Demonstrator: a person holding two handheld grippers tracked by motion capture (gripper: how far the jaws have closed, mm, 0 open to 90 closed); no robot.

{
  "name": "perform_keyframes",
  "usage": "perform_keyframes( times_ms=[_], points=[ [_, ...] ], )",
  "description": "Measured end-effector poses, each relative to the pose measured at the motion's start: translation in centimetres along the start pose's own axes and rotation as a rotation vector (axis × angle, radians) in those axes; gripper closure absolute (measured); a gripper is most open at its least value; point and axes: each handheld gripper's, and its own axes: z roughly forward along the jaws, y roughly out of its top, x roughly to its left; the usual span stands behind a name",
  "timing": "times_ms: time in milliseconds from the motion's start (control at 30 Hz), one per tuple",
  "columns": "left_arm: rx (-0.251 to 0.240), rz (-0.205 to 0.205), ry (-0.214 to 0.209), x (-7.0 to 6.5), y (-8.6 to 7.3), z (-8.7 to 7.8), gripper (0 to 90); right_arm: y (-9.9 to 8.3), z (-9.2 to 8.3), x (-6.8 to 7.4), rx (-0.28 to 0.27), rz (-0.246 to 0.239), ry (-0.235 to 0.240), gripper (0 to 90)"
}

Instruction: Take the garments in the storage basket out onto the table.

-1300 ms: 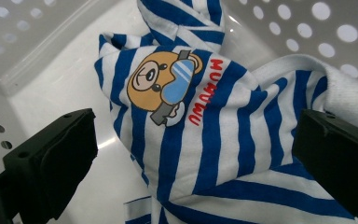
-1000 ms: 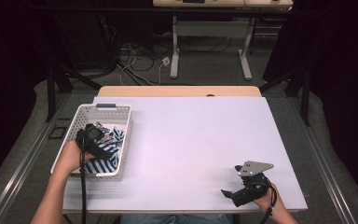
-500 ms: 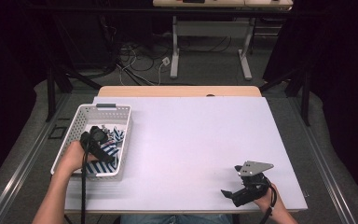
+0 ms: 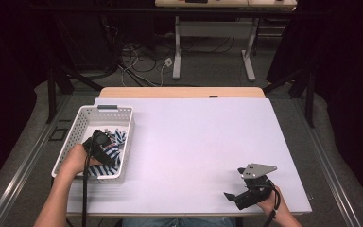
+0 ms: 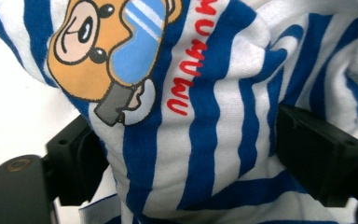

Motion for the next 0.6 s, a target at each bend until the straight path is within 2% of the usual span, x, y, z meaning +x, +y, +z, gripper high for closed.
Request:
perform_keyframes(
  times_ms=[100, 600],
  points=[
    [-0.005, 0.005, -0.004, -0.04, -0.03, -0.08, 18.6, 0.0, 0.0, 0.02, 0.0, 0.0, 0.0, 0.2],
    [-0.041, 0.028, -0.036, -0.22, -0.33, -0.45, 43.7, 0.0, 0.04, 0.02, 0.003, -0.001, 0.0, 0.2]
  ],
)
